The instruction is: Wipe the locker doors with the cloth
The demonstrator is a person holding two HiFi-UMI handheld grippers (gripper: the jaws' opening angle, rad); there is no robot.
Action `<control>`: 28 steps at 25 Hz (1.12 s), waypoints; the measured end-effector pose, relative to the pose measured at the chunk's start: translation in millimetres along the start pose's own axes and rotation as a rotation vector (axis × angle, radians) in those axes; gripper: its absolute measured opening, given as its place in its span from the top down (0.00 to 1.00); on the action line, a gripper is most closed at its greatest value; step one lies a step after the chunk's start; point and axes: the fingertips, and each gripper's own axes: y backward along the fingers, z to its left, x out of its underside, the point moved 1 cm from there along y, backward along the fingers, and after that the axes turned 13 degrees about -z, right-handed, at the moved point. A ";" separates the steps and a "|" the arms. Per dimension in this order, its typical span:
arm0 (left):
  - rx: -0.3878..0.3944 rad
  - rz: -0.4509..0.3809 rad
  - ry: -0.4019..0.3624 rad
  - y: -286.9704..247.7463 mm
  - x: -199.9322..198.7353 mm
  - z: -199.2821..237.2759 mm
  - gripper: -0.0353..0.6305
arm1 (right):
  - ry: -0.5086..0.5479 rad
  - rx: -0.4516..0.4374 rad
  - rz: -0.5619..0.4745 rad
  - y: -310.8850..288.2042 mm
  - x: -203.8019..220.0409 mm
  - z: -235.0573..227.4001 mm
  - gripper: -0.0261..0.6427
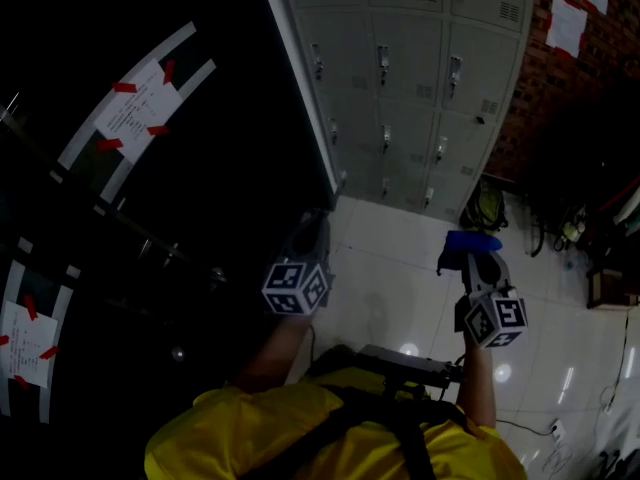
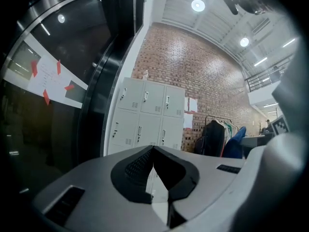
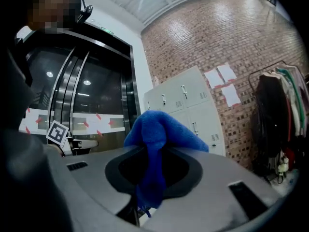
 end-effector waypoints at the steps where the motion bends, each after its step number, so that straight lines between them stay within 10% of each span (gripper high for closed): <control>1: -0.004 0.002 0.001 -6.8 1.7 1.2 0.96 | -0.005 -0.013 0.002 -11.3 1.4 -1.7 0.85; 11: -0.048 -0.057 0.028 -121.0 19.3 109.4 0.96 | 0.023 -0.067 0.004 -168.3 41.5 -0.4 0.85; 28: 0.116 -0.039 0.005 -461.2 0.4 332.6 0.96 | 0.047 -0.025 -0.016 -603.6 89.9 2.3 0.85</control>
